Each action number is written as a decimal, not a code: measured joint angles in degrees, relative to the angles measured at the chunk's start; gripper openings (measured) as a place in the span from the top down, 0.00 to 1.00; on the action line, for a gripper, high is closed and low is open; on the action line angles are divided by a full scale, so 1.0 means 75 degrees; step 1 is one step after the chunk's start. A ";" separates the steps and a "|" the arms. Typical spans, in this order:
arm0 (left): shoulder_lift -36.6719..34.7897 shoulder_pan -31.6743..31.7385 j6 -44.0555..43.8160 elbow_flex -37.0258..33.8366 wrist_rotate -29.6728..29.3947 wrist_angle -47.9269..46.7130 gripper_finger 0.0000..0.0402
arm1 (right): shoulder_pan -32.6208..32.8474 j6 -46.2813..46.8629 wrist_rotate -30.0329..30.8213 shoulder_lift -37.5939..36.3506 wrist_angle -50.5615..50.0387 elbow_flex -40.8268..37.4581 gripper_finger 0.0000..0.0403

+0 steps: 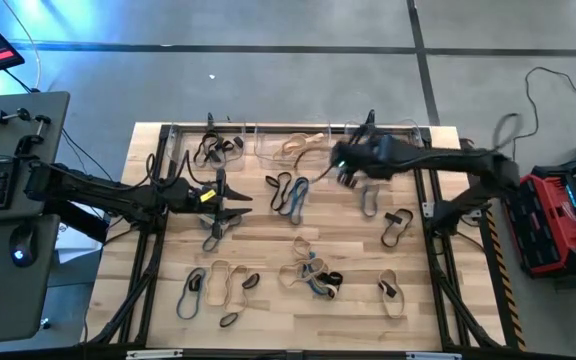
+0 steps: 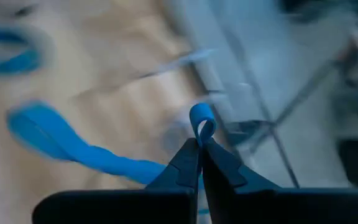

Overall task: Sort rubber bands into baskets
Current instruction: Put the blue rubber band into the right transparent bin

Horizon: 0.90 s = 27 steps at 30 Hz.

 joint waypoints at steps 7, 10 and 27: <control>0.0000 0.0000 -0.0017 0.0000 -0.0033 0.0006 0.70 | -0.1170 0.0235 0.0998 -0.1292 0.0164 -0.0149 1.00; 0.0000 0.0000 -0.0020 0.0000 -0.0045 0.0006 0.70 | -0.1728 0.0120 0.0993 -0.1497 0.0345 -0.0433 1.00; -0.0001 0.0003 -0.0003 0.0000 -0.0042 0.0004 0.70 | -0.3798 0.0033 -0.0796 -0.1510 0.4807 -0.3992 1.00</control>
